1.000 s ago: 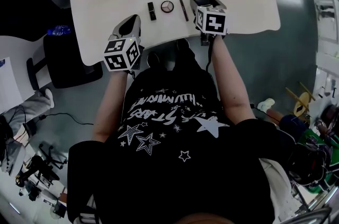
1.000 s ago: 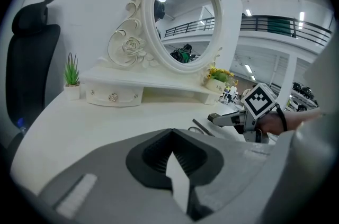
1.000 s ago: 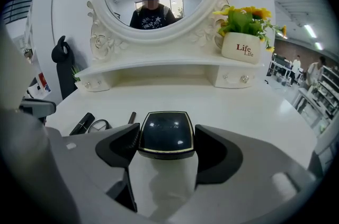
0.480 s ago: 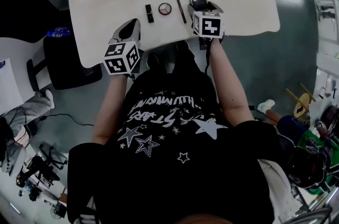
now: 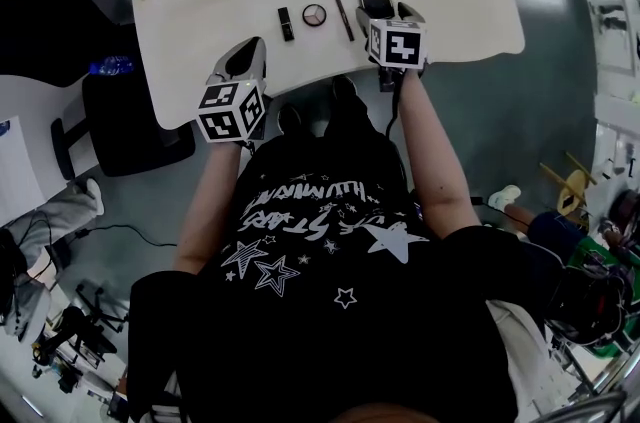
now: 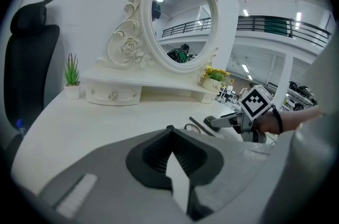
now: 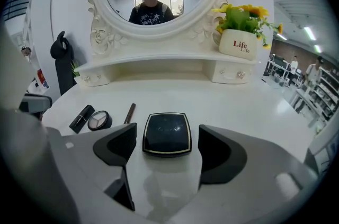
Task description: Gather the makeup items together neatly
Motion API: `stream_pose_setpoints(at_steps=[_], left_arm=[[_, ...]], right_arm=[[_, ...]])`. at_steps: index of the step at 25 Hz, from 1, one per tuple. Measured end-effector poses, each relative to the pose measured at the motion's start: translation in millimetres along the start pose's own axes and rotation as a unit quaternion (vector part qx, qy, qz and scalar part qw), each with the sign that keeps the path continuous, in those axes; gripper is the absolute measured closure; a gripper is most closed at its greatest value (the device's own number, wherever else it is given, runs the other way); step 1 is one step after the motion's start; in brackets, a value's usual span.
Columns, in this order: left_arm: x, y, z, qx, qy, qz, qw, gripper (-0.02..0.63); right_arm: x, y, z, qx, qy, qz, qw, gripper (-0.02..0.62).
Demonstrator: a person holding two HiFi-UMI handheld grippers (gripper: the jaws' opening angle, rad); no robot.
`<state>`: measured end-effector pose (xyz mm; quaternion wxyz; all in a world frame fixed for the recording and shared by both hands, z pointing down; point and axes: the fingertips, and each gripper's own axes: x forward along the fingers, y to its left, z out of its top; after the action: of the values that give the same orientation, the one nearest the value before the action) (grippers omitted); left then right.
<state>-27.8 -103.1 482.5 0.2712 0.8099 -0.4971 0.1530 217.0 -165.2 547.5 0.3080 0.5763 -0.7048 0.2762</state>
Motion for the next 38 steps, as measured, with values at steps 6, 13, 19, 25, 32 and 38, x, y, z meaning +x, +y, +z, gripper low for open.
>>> stream_pose_setpoints(at_steps=[6, 13, 19, 25, 32, 38], left_arm=[[-18.7, 12.2, 0.1, 0.015, -0.007, -0.02, 0.9997, 0.606], [-27.0, 22.3, -0.3, 0.038, -0.009, -0.04, 0.9984, 0.606], [-27.8, 6.3, -4.0, 0.045, -0.011, -0.055, 0.9974, 0.606], [-37.4, -16.0, -12.9, 0.051, -0.012, -0.062, 0.9967, 0.606], [-70.3, -40.4, -27.4, 0.059, -0.017, -0.064, 0.9961, 0.606], [-106.6, -65.4, -51.7, 0.069, -0.017, -0.076, 0.9946, 0.606]], right_arm=[[-27.0, 3.0, 8.9, 0.016, -0.036, -0.026, 0.999, 0.206], [-62.8, 7.5, 10.0, 0.028, -0.078, -0.061, 0.995, 0.279], [-79.5, 4.8, -3.5, 0.063, -0.091, -0.072, 0.991, 0.406], [-101.8, 4.3, -22.6, 0.076, -0.103, -0.08, 0.989, 0.569], [-147.1, 25.8, -43.0, 0.054, -0.135, -0.061, 0.987, 0.571], [-187.0, 52.1, -68.3, 0.044, -0.147, -0.045, 0.987, 0.571]])
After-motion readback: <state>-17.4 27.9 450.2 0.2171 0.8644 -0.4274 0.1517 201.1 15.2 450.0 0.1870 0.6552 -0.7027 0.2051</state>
